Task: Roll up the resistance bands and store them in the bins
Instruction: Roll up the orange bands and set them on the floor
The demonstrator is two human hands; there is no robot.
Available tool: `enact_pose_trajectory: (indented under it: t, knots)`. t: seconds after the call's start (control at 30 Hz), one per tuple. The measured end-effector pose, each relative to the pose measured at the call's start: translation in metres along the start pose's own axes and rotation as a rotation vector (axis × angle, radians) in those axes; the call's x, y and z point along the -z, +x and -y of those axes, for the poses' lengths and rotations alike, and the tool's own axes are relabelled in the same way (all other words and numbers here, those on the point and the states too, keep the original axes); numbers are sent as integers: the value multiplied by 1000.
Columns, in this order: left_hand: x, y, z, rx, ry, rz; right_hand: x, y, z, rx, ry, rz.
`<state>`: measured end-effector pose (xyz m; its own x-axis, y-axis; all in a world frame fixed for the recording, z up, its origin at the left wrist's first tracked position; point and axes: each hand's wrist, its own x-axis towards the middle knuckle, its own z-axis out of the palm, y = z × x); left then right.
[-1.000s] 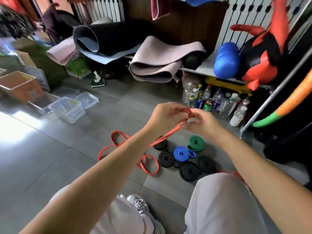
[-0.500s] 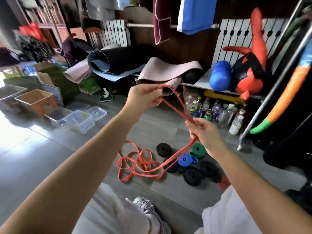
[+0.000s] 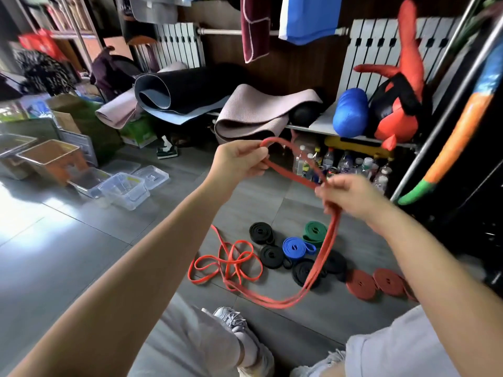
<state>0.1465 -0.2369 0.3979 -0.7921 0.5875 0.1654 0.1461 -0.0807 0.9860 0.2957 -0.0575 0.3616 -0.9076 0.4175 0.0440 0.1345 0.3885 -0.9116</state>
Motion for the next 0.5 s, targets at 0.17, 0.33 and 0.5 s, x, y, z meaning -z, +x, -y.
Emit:
enact_pose_trajectory:
  t: [0.17,0.33,0.5]
  knots:
    - [-17,-25,29,96,197,201,-43,-23,-45,-155,-60,161]
    - [-35,-44,50,45,321,303,-66,-29,-54,-9,313,-9]
    - [-42,-52,54,107,131,259,-68,-42,-55,5,333,-59]
